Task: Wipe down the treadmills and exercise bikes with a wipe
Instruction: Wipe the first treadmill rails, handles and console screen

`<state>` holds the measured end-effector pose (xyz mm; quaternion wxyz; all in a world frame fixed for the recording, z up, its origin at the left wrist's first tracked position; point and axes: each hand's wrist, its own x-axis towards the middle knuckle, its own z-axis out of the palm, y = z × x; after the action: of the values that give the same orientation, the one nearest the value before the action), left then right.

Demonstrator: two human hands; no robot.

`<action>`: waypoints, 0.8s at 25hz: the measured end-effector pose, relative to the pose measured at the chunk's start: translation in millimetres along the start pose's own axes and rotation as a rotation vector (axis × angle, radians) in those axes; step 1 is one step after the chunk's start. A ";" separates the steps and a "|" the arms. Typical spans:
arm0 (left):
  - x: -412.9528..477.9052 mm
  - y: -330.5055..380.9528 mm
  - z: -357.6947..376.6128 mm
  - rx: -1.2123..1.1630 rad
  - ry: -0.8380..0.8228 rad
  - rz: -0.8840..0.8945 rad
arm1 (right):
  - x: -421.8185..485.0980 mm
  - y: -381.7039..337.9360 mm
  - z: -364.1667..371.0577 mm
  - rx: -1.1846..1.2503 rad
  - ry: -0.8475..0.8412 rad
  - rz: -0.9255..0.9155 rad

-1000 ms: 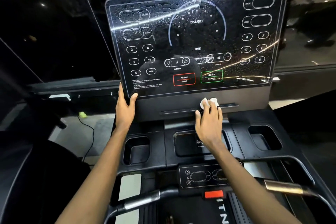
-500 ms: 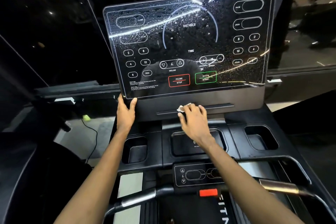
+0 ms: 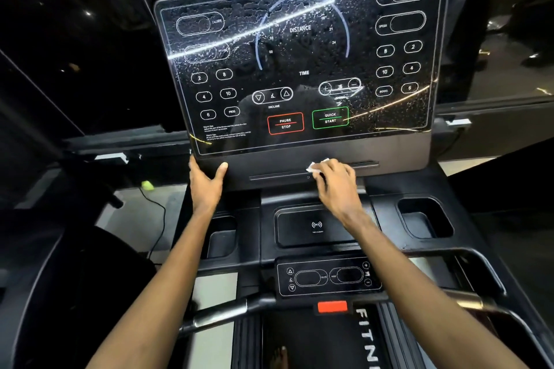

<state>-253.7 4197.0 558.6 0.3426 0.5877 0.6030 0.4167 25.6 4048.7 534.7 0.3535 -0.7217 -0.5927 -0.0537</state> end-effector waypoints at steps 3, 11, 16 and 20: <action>-0.5 3.3 0.3 0.005 0.006 -0.005 | 4.5 3.7 -1.6 0.111 0.003 -0.020; -9.4 13.1 -3.0 0.069 -0.016 -0.014 | 27.0 26.0 -21.5 0.016 -0.158 0.007; -6.7 13.4 -13.3 0.107 -0.072 -0.004 | 28.2 20.4 -27.0 0.085 -0.202 0.018; -26.5 22.8 -19.0 0.141 -0.036 0.044 | 22.7 -5.5 -41.9 0.271 -0.070 0.163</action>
<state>-259.3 4167.9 585.2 0.3020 0.6310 0.6114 0.3699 41.6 4043.5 579.7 0.4300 -0.7146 -0.5459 0.0807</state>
